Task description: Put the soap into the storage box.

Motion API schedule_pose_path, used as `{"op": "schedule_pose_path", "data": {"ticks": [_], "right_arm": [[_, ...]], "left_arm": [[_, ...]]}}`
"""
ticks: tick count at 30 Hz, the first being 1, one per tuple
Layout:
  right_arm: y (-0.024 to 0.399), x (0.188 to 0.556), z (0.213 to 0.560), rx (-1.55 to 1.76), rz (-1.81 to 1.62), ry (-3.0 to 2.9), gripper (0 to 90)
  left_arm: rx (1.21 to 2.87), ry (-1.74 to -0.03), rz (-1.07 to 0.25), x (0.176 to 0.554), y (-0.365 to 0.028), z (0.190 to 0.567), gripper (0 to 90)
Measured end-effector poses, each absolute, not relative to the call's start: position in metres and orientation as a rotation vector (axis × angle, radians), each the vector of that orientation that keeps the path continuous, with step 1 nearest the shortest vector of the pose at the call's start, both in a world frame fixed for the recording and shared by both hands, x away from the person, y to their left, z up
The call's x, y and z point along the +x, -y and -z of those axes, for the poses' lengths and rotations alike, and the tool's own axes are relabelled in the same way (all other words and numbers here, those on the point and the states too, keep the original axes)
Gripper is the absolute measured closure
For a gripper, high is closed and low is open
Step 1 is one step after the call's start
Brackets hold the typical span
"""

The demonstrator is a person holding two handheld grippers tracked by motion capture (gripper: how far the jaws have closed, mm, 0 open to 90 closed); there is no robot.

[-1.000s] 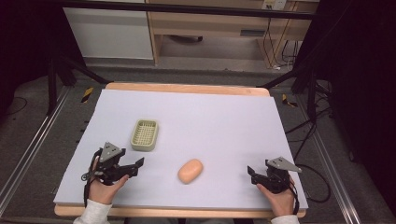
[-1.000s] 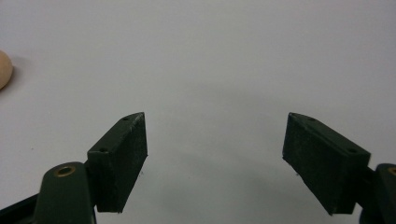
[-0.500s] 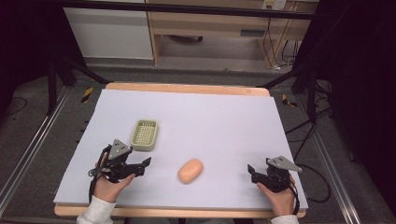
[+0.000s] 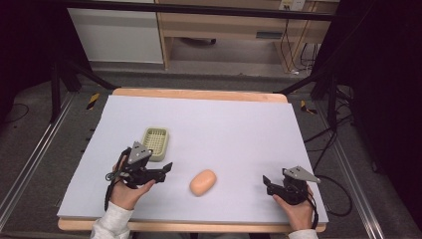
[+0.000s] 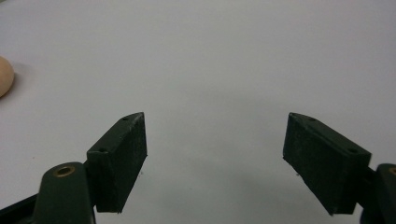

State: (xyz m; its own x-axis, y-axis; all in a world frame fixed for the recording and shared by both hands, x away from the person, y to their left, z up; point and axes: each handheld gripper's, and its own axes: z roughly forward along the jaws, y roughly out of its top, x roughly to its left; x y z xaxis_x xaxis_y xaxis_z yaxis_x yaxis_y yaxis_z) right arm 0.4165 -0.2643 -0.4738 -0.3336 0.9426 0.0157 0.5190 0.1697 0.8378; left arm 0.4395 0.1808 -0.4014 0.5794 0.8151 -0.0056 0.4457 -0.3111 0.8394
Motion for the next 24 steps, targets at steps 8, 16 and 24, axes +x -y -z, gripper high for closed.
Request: {"op": "schedule_pose_path", "data": {"ticks": [8, 16, 24], "right_arm": [[0.265, 0.417, 0.475, 1.375, -1.057, -1.936, 22.0], [0.264, 0.417, 0.475, 1.379, -1.06, -1.935, 22.0], [0.265, 0.417, 0.476, 1.379, -1.051, -1.93, 21.8]], "left_arm": [[1.972, -0.972, -0.53, 0.442, -0.157, 0.401, 19.0], [1.996, -0.941, -0.521, 0.442, -0.143, 0.4, 20.6], [2.054, -0.923, -0.49, 0.441, -0.128, 0.407, 22.3]]}}
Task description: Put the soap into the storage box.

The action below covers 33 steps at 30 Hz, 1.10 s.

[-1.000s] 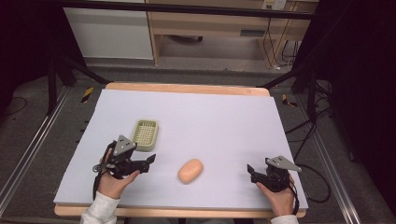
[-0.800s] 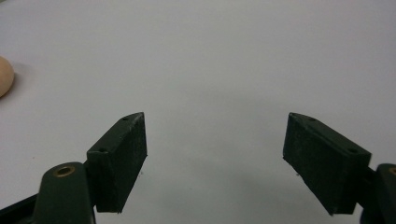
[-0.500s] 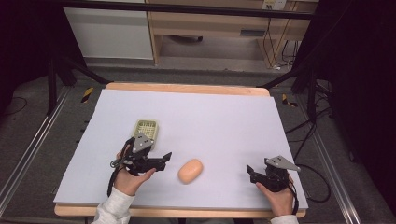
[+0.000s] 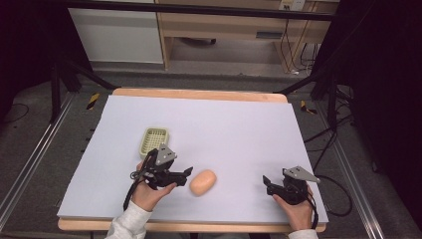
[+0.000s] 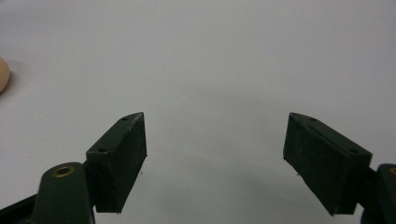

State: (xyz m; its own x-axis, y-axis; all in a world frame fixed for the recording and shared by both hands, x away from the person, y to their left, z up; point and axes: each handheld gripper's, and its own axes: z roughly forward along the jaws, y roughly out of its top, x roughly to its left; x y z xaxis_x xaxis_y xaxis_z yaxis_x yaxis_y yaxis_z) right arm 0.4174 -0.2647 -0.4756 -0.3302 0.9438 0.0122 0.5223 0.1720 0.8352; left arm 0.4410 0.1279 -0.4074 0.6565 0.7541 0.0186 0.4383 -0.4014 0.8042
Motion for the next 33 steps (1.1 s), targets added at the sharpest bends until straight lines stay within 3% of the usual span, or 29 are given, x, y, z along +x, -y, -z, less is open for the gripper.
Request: {"op": "schedule_pose_path", "data": {"ticks": [33], "right_arm": [[0.261, 0.417, 0.477, 1.391, -1.071, -1.955, 27.6]], "left_arm": [[2.258, -0.843, -0.407, 0.441, -0.079, 0.439, 21.2]]}}
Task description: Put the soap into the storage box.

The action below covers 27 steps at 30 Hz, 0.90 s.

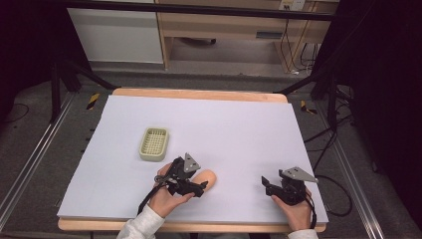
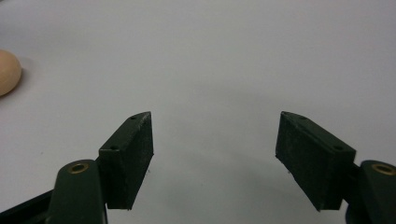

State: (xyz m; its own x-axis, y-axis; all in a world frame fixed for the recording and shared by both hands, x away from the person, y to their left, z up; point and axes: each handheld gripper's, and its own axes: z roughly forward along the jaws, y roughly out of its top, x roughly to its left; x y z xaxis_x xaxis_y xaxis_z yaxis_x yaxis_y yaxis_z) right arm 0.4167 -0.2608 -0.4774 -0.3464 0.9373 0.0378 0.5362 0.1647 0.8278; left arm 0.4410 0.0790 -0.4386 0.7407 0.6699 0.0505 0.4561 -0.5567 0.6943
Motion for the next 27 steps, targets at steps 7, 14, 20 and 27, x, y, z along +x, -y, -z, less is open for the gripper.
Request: {"op": "schedule_pose_path", "data": {"ticks": [7, 14, 20, 27], "right_arm": [[0.26, 0.417, 0.477, 1.39, -1.079, -1.964, 28.1], [0.26, 0.417, 0.477, 1.391, -1.077, -1.969, 29.4], [0.26, 0.417, 0.477, 1.396, -1.075, -1.976, 31.3], [0.26, 0.417, 0.477, 1.397, -1.073, -1.977, 31.3]], "left_arm": [[2.281, -0.841, -0.395, 0.442, -0.073, 0.444, 21.7], [2.31, -0.835, -0.388, 0.444, -0.068, 0.449, 23.4], [2.327, -0.835, -0.373, 0.445, -0.065, 0.453, 25.4], [2.353, -0.831, -0.357, 0.446, -0.061, 0.459, 27.9]]}}
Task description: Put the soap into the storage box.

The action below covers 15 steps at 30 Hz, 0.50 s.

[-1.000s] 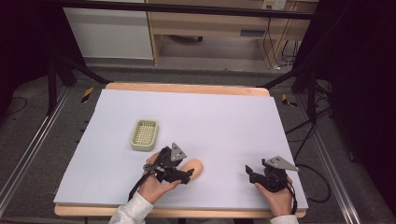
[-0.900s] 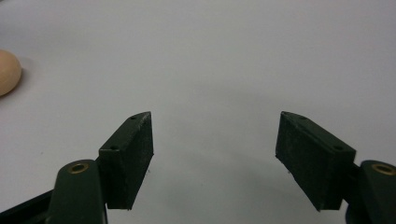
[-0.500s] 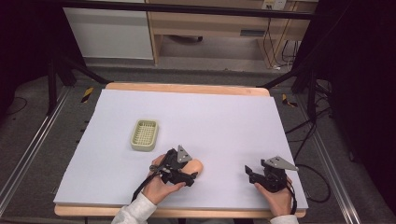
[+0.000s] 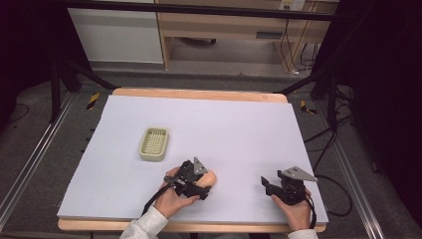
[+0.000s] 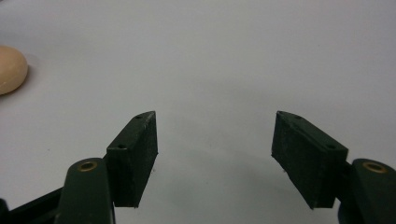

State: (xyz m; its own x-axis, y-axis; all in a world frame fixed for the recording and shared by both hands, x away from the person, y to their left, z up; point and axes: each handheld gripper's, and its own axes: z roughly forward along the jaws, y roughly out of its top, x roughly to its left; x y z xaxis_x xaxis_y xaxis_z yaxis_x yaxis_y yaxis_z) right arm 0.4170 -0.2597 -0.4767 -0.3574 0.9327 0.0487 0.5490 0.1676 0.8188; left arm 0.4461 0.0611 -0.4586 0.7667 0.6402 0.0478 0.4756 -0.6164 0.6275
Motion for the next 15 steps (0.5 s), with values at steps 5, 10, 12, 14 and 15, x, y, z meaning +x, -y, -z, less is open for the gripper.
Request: {"op": "schedule_pose_path", "data": {"ticks": [5, 10, 12, 14, 15], "right_arm": [[0.2595, 0.417, 0.4767, 1.402, -1.076, -1.982, 31.2], [0.2595, 0.4178, 0.4775, 1.394, -1.068, -1.982, 31.2], [0.2596, 0.4179, 0.4776, 1.396, -1.068, -1.981, 31.3], [0.2598, 0.418, 0.4777, 1.395, -1.069, -1.982, 31.3], [0.2598, 0.4181, 0.4778, 1.396, -1.068, -1.983, 31.3]], "left_arm": [[2.378, -0.824, -0.346, 0.4473, -0.0597, 0.4609, 29.5], [2.402, -0.824, -0.355, 0.4489, -0.0563, 0.4653, 30.6], [2.403, -0.826, -0.349, 0.4497, -0.0561, 0.4657, 30.7], [2.405, -0.825, -0.343, 0.4503, -0.0562, 0.4659, 30.8], [2.405, -0.827, -0.341, 0.4505, -0.0562, 0.466, 30.8]]}}
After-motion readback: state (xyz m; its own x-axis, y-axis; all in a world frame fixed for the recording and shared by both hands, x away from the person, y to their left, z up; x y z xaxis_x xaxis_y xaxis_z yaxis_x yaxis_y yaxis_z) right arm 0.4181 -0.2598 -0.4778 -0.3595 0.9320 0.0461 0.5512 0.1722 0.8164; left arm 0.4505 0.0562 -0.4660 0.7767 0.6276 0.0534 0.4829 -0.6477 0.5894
